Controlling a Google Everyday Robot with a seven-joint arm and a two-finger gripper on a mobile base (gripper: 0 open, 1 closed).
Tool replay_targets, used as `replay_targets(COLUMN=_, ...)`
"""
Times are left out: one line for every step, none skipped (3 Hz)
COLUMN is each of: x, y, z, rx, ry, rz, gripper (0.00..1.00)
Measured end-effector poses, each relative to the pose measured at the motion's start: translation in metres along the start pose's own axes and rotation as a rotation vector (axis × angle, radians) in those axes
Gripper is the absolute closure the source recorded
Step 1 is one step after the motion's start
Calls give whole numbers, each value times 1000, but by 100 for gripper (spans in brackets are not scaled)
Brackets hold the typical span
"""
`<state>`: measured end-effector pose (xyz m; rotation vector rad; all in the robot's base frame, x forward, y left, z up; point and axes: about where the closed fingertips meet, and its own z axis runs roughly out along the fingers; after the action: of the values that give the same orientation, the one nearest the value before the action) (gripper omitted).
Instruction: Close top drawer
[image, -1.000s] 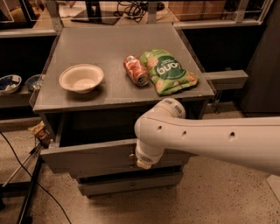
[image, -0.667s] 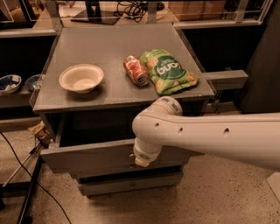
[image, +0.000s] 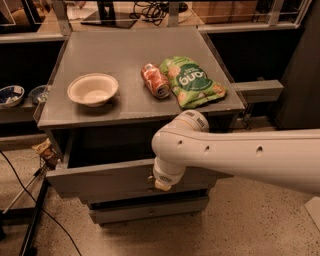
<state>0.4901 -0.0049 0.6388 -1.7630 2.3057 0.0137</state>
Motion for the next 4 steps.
replay_targets(x=0, y=0, z=0, rx=0, ry=0, rz=0, gripper=35)
replay_targets(x=0, y=0, z=0, rx=0, ry=0, rz=0, gripper=11)
replay_targets(x=0, y=0, z=0, rx=0, ry=0, rz=0, gripper=0)
replay_targets(x=0, y=0, z=0, rx=0, ry=0, rz=0, gripper=0)
